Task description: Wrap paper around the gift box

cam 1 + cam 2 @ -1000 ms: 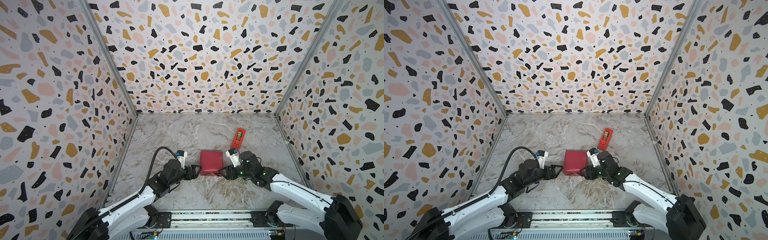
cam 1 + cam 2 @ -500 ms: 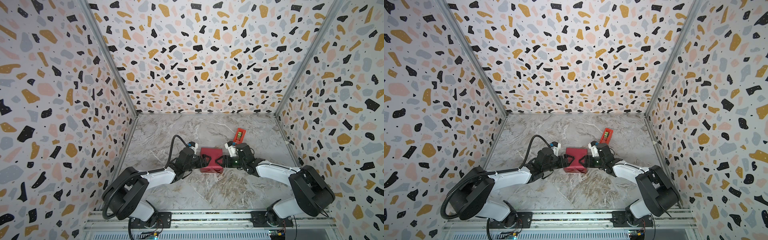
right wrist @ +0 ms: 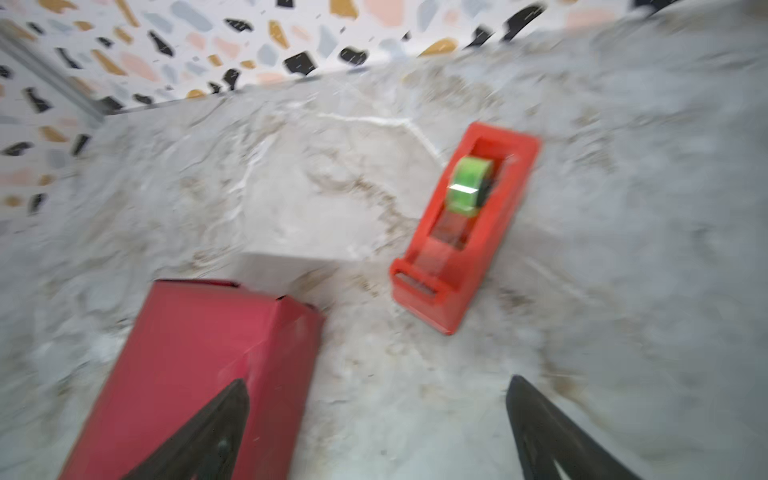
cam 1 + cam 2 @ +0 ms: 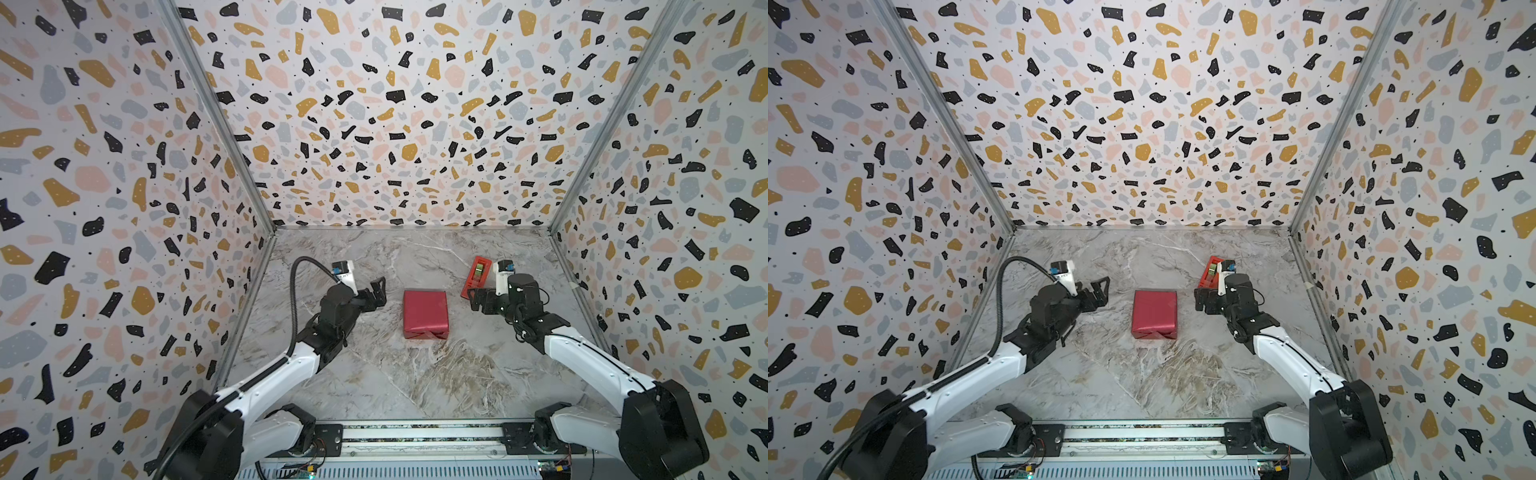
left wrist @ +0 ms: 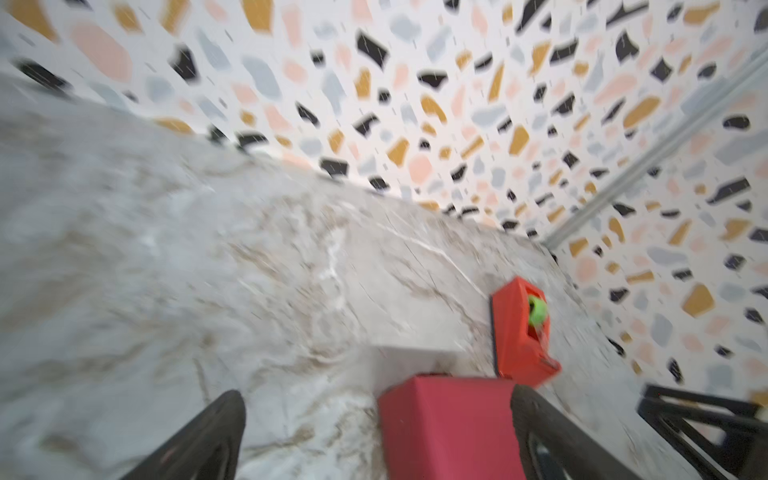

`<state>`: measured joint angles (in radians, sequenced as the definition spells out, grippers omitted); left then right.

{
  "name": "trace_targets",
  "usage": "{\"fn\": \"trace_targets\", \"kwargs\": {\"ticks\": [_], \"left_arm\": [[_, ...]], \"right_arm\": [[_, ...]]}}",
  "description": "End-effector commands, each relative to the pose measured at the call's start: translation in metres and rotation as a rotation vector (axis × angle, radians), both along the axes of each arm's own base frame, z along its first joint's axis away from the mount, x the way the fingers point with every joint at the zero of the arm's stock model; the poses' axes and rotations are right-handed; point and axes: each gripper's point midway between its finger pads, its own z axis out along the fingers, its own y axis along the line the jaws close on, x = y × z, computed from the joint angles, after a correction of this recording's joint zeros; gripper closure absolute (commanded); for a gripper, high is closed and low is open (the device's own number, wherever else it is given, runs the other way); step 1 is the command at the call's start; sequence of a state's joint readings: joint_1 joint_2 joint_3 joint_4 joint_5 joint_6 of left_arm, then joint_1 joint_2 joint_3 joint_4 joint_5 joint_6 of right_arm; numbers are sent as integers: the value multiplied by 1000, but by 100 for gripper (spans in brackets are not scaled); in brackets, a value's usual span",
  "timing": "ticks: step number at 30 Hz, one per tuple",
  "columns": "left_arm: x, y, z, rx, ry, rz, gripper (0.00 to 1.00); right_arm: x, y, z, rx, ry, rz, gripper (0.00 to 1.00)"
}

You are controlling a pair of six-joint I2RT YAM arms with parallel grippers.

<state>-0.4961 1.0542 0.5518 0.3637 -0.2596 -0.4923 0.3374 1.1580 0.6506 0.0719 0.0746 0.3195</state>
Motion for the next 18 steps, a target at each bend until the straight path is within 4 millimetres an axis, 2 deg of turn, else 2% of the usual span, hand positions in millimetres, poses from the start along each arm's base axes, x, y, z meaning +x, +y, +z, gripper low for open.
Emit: {"fn": "trace_targets", "kwargs": {"ticks": [1,5,8,11,15,18], "left_arm": [[-7,70,3,214,-68,301,1],[-10,102,-4,337,-71,391,1],[-7,118,-25,443,-43,419,0],[-5,125,-47,505,-26,416,0],[0,122,-65,504,-80,348,1],[6,127,-74,477,-100,342,0]], "right_arm": [[-4,-74,-17,-270,-40,-272,1],[-7,-104,-33,-288,-110,-369,1],[-7,-114,-45,-281,-173,-389,1],[2,-111,-48,-295,-201,-355,1],[12,-105,-34,-271,-302,-304,1],[18,-105,-27,-228,-354,-274,1]]}}
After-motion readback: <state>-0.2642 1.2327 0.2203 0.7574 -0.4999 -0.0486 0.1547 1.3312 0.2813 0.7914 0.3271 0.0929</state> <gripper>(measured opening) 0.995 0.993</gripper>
